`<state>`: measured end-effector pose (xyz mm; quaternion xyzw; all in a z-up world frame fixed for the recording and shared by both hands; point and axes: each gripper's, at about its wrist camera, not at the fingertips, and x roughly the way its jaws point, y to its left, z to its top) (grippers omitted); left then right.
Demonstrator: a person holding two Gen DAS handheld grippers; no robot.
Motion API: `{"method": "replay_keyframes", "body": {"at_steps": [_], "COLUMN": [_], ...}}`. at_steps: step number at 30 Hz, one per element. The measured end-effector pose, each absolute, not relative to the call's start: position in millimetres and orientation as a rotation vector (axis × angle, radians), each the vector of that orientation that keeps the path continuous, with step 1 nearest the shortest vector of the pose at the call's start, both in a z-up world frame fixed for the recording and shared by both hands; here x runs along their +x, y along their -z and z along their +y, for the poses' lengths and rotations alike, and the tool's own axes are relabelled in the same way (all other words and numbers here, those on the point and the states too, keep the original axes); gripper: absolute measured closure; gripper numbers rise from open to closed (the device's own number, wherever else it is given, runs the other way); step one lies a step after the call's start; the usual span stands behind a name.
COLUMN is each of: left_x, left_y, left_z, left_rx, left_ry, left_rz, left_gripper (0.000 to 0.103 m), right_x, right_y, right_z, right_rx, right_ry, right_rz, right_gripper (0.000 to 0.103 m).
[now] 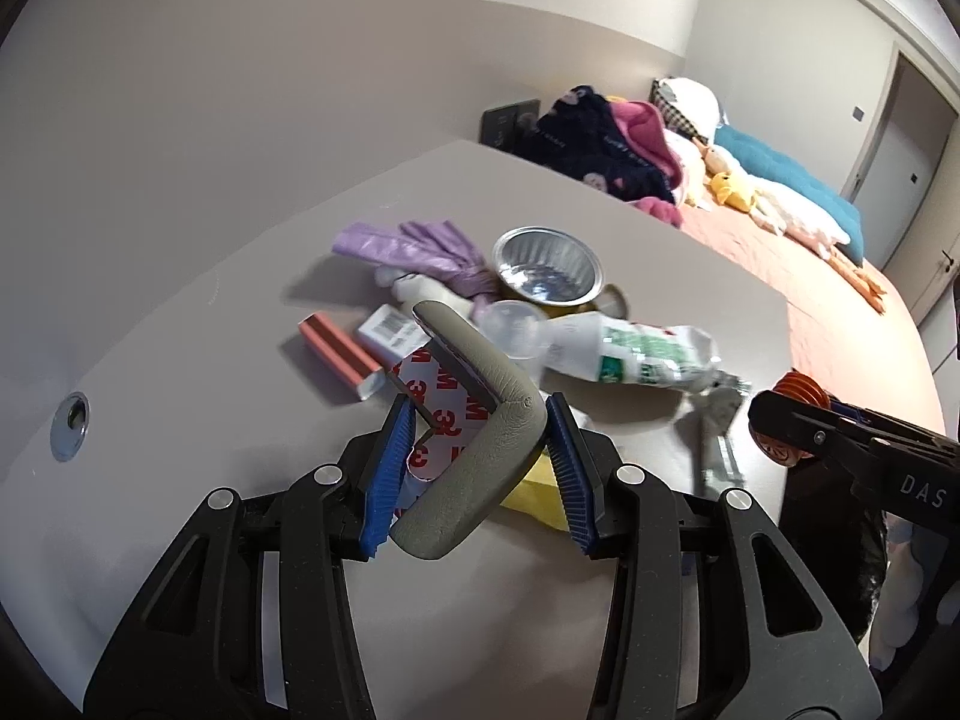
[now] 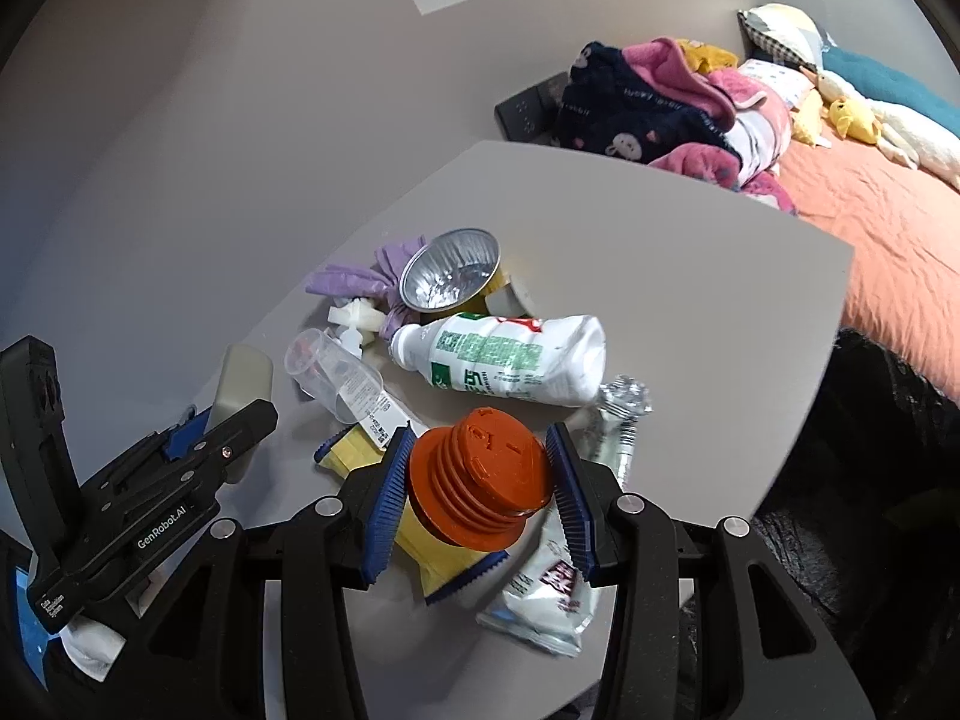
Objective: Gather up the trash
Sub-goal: 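Carry both items over the black trash bag and open both tools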
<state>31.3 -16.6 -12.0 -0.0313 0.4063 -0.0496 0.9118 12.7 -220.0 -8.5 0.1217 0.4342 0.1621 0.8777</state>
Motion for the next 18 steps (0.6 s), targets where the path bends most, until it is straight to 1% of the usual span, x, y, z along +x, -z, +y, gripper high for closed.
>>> {"method": "replay_keyframes", "body": {"at_steps": [18], "left_x": [16.4], "left_y": [-9.8], "left_z": [-110.0], "left_rx": [-0.004], "left_ry": [0.281], "left_rz": [0.789], "left_gripper": [0.059], "right_x": [-37.4], "right_y": [-21.3], "right_z": [-305.0], "right_rx": [0.305], "right_ry": [-0.223], "right_rz": [0.813], "right_gripper": [0.056]}}
